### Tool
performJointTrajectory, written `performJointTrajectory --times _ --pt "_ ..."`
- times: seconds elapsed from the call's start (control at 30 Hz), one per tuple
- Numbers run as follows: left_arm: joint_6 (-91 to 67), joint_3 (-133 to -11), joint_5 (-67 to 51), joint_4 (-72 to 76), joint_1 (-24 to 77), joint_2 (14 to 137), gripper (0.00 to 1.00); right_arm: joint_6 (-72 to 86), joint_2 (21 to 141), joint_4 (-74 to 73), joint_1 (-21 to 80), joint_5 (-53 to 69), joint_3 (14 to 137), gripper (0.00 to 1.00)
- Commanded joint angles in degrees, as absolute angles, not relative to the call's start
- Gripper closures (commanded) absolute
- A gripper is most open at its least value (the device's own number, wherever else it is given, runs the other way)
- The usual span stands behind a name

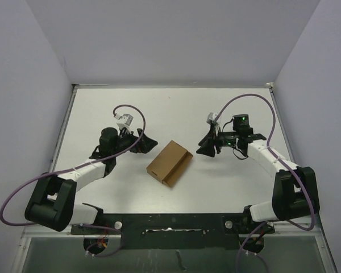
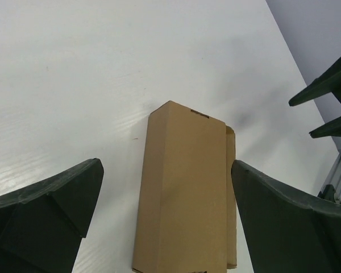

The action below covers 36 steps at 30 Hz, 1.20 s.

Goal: Fold the paper box

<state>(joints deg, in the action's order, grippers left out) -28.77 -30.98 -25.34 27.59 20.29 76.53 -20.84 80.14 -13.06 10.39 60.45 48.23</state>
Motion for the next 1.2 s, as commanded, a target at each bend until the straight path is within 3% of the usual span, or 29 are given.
performJointTrajectory --times 0.0,0.2,0.33,0.6,1.17 --pt "-34.2 -30.2 -30.3 36.8 18.3 77.2 0.04 -21.5 78.2 -14.4 9.7 60.2 45.0 0.55" --pt "-33.0 -32.9 -34.6 31.5 19.2 81.1 0.13 -16.2 85.5 -13.4 9.6 63.5 44.7 0.6" --pt "-29.7 -36.0 -32.6 24.9 20.8 82.9 0.14 -14.7 88.7 -13.3 10.6 62.7 45.6 0.67" --pt "-29.1 -38.0 -33.8 25.6 20.7 86.9 0.14 -14.1 91.3 -14.8 11.8 61.4 47.7 0.8" --pt "-30.1 -44.0 -38.1 21.9 20.4 93.9 0.13 -18.9 97.3 -22.2 13.9 53.6 53.8 0.84"
